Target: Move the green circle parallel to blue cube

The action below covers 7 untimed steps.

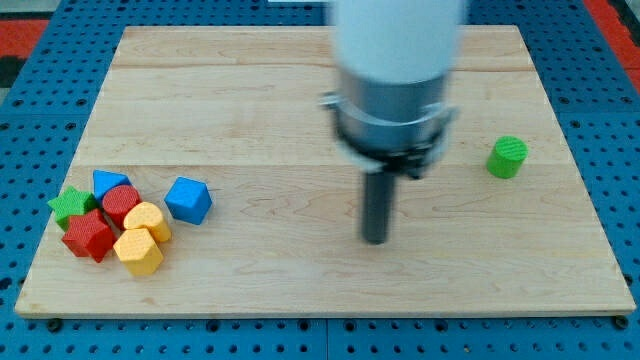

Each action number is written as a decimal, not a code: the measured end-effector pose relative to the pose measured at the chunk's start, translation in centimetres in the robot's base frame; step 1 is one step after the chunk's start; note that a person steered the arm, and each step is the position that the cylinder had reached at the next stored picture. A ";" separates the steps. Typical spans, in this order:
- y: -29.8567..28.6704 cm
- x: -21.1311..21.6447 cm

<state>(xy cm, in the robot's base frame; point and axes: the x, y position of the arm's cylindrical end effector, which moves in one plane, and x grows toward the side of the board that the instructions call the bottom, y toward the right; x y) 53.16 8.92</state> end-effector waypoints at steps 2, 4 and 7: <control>16.4 -3.5; 19.7 -8.6; 3.2 -9.3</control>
<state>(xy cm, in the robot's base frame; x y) 43.82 12.13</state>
